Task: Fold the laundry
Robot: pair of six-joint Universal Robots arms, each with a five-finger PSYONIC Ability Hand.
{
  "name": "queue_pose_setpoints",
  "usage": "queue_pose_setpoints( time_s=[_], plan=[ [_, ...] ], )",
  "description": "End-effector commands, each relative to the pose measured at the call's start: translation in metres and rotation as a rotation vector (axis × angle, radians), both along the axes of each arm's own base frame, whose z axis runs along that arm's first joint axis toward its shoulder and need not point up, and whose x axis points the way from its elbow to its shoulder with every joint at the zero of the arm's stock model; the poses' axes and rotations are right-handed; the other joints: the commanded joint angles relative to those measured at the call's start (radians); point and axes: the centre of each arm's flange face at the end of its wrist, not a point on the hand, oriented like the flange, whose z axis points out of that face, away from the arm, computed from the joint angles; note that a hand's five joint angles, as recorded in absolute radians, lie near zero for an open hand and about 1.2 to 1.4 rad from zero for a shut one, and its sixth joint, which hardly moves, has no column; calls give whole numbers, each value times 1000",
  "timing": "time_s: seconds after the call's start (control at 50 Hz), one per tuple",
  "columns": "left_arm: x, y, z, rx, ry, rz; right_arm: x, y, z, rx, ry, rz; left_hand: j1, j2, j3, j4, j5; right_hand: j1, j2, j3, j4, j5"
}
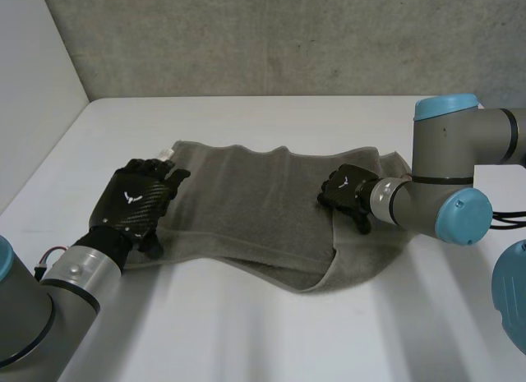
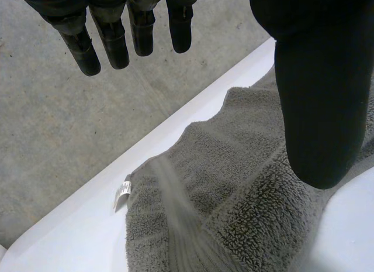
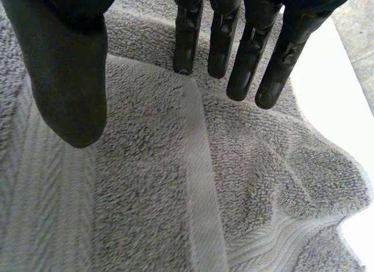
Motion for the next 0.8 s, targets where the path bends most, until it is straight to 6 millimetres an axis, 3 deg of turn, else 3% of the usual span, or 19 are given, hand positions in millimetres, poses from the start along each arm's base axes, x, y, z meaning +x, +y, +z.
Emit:
queue_pose_setpoints(
  time_s=[0.02,0.32,0.38,0.42,0.56,0.66,0.8],
  plan=[
    [0,0,0,0,0,1,0,-2,0,-14,-2,-7,14,17,14,17,14,102,104,103,103,95],
    [0,1,-1,4,0,1,-11,-2,-1,6,16,-35,14,17,14,17,14,334,336,335,334,327],
    [0,1,-1,4,0,1,-14,-2,1,11,13,-39,14,17,14,17,14,281,284,282,282,274],
    [0,1,-1,4,0,1,-15,0,2,15,13,-39,14,17,14,17,14,59,61,60,60,52],
    [0,1,-2,5,-2,1,-17,1,1,24,15,-43,14,17,14,17,14,52,54,53,53,45],
    [0,1,-1,4,0,1,-22,1,-2,39,20,-55,11,14,11,14,11,199,201,200,199,192],
    [1,0,-2,6,-1,3,-28,2,8,38,7,-69,14,17,14,17,14,583,585,584,583,576]
  ],
)
